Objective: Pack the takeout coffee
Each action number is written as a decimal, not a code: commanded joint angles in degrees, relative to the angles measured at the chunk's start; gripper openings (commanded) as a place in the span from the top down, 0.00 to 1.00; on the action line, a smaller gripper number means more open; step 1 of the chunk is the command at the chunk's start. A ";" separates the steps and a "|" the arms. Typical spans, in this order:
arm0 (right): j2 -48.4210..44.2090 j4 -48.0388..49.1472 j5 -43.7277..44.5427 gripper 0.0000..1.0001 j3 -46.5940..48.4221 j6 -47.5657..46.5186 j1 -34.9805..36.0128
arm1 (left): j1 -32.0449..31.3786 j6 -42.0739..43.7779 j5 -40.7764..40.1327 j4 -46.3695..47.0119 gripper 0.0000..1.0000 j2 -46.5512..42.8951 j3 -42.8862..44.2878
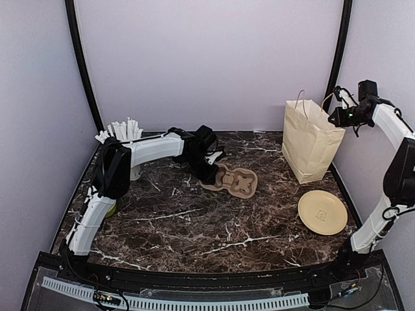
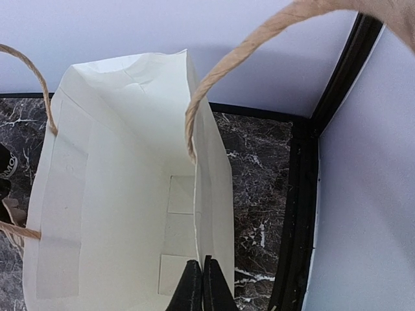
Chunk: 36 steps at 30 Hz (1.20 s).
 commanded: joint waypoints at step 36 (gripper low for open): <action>-4.55 2.60 -5.74 1.00 -5.65 -1.12 -0.25 | -0.78 16.45 -6.05 -1.72 0.46 -42.49 -41.08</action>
